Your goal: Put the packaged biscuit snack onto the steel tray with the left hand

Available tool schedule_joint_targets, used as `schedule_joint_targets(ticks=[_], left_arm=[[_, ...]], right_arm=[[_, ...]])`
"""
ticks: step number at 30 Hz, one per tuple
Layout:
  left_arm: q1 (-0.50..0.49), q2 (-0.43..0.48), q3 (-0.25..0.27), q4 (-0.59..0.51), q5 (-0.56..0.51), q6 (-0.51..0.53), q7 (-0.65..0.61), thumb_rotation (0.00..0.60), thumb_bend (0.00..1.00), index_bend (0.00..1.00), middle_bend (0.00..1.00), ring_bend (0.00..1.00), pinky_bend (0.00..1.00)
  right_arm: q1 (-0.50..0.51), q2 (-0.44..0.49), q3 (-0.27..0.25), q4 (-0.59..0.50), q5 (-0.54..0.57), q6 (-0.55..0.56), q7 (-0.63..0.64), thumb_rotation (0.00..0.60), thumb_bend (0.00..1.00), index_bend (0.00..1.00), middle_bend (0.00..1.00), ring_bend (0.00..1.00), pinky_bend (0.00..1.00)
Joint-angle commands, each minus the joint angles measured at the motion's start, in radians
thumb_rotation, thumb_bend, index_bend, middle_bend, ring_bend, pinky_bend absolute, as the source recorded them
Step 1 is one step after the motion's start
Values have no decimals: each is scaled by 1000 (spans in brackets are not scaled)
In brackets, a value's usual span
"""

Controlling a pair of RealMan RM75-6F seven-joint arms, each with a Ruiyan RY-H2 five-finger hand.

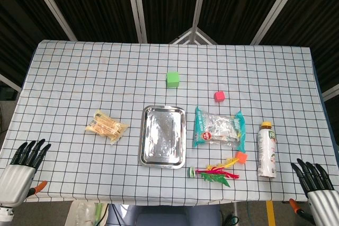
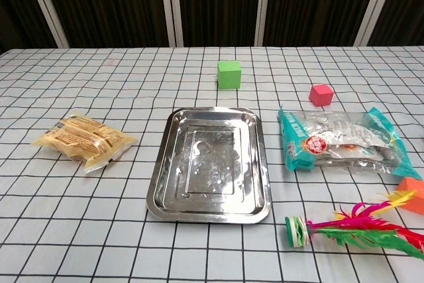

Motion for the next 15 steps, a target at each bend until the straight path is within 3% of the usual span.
schedule_joint_targets(ticks=[1, 7, 9, 15], left_arm=[[-5, -2, -1, 2, -8, -14, 8, 600, 105, 0, 0, 0, 61], [-37, -24, 16, -3, 25, -65, -19, 600, 104, 0, 0, 0, 73], [-110, -77, -45, -29, 35, -138, 94, 600, 117, 0, 0, 0, 74], [-244, -137, -188, -111, -159, -334, 277, 600, 187, 0, 1, 0, 74]], right_arm=[[4, -2, 3, -6, 4, -7, -9, 600, 306, 0, 0, 0, 0], [-2, -6, -6, -8, -11, -1, -19, 600, 306, 0, 0, 0, 0], [5, 0, -4, -6, -14, -3, 0, 600, 306, 0, 0, 0, 0], [34, 11, 12, -2, 38, -54, 35, 600, 306, 0, 0, 0, 0]])
